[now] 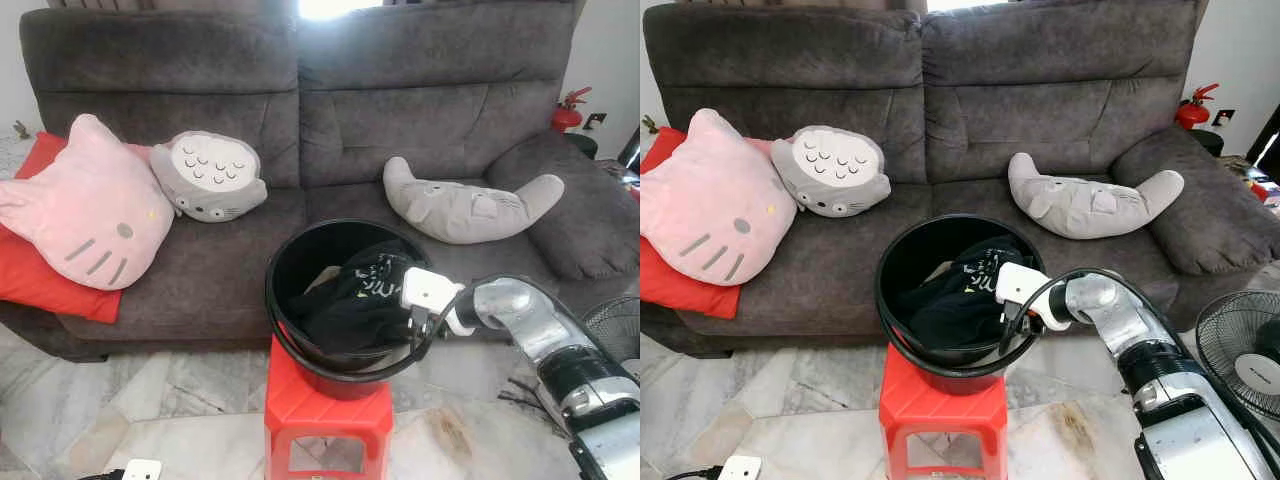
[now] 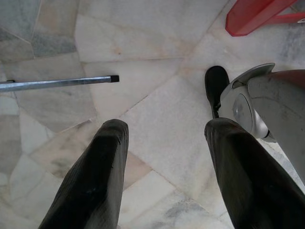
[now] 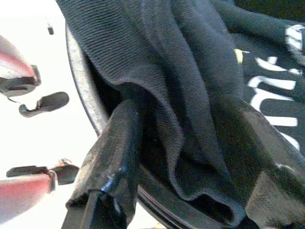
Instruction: Hang hanger
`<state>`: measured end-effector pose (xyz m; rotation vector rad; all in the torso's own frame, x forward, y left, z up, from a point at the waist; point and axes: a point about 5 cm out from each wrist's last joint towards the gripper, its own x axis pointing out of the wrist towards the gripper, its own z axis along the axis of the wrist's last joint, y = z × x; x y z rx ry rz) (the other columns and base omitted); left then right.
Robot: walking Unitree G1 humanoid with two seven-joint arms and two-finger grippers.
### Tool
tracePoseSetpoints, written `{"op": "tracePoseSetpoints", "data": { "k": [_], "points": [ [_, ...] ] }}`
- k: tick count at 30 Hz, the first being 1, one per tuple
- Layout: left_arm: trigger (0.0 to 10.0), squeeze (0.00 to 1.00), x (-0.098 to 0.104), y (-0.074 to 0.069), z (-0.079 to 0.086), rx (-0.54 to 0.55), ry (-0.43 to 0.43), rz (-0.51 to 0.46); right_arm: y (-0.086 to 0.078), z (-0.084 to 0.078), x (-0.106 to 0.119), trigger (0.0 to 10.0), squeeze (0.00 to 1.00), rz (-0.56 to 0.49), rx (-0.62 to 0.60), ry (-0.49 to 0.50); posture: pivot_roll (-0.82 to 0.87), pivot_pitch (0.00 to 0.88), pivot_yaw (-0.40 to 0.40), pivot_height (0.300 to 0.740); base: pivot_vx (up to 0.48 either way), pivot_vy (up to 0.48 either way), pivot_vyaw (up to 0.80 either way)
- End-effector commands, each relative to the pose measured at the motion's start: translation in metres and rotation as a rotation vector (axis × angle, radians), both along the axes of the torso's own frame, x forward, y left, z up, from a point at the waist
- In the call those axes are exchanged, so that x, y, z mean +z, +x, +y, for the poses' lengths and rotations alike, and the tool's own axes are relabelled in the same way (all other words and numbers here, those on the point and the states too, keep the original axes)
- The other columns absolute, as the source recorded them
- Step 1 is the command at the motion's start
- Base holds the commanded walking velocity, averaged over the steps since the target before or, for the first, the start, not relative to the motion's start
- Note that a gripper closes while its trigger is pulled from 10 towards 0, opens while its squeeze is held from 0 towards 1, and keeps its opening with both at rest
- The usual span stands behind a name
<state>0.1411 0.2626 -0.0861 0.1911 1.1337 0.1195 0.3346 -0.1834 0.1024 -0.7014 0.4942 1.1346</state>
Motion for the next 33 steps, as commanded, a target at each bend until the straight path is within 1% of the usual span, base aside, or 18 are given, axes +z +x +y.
{"op": "tracePoseSetpoints", "data": {
  "k": [1, 4, 6, 8, 12, 19, 20, 21, 22, 33],
  "points": [
    [10.0, 0.0, -0.0014, -0.0038, 0.0002, 0.019, -0.004, 0.011, -0.0011, 0.0004, -0.0029, 10.0, 0.0, 0.005, 0.004, 0.001, -0.09, 0.0, 0.011, 0.719, 0.0, 0.0, 0.0],
    [10.0, 0.0, -0.0014, -0.0038, 0.0002, 0.019, -0.004, 0.01, -0.0006, 0.0, -0.0031, 10.0, 0.0, -0.001, -0.001, -0.004, -0.09, 0.0, 0.011, 0.719, 0.0, 0.0, 0.0],
    [10.0, 0.0, -0.0014, -0.0038, 0.0003, 0.019, -0.004, 0.01, 0.0024, -0.0013, -0.0025, 10.0, 0.0, -0.037, -0.026, -0.017, -0.09, 0.0, 0.011, 0.719, 0.0, 0.0, 0.0],
    [10.0, 0.0, -0.0014, -0.0038, 0.0003, 0.019, -0.004, 0.01, 0.0032, -0.0015, -0.0021, 10.0, 0.0, -0.046, -0.032, -0.019, -0.09, 0.0, 0.011, 0.719, 0.0, 0.0, 0.0],
    [10.0, 0.0, -0.0014, -0.0038, 0.0003, 0.02, -0.003, 0.009, 0.0068, -0.0036, -0.001, 10.0, 0.0, -0.1, -0.063, -0.037, -0.09, 0.0, 0.011, 0.719, 0.0, 0.0, 0.0],
    [10.0, 0.0, -0.0015, -0.0039, 0.0001, 0.021, -0.004, 0.009, 0.0074, -0.002, -0.0025, 10.0, 0.0, -0.111, -0.068, -0.026, -0.09, 0.0, 0.009, 0.719, 0.0, 0.0, 0.0],
    [10.0, 0.0, -0.0015, -0.0039, 0.0001, 0.02, -0.004, 0.009, 0.0075, -0.0015, -0.0027, 3.3, 0.0, -0.113, -0.069, -0.024, -0.09, 0.0, 0.009, 0.719, 0.0, 0.0, 0.0],
    [10.0, 0.0, -0.0015, -0.0039, 0.0001, 0.021, -0.004, 0.009, 0.0075, -0.0013, -0.0029, 3.3, 0.0, -0.114, -0.069, -0.024, -0.09, 0.0, 0.009, 0.719, 0.0, 0.0, 0.0],
    [10.0, 0.0, -0.0015, -0.0039, 0.0001, 0.02, -0.004, 0.009, 0.0075, -0.0011, -0.0032, 0.0, 0.0, -0.113, -0.069, -0.023, -0.09, 0.0, 0.009, 0.719, 0.0, 0.0, 0.0],
    [10.0, 0.0, -0.0015, -0.004, 0.0, 0.017, -0.006, 0.011, 0.0048, -0.0014, -0.0083, 0.0, 0.0, -0.098, -0.061, -0.023, -0.09, 0.0, 0.01, 0.719, 0.0, 0.0, 0.0]
  ]
}}
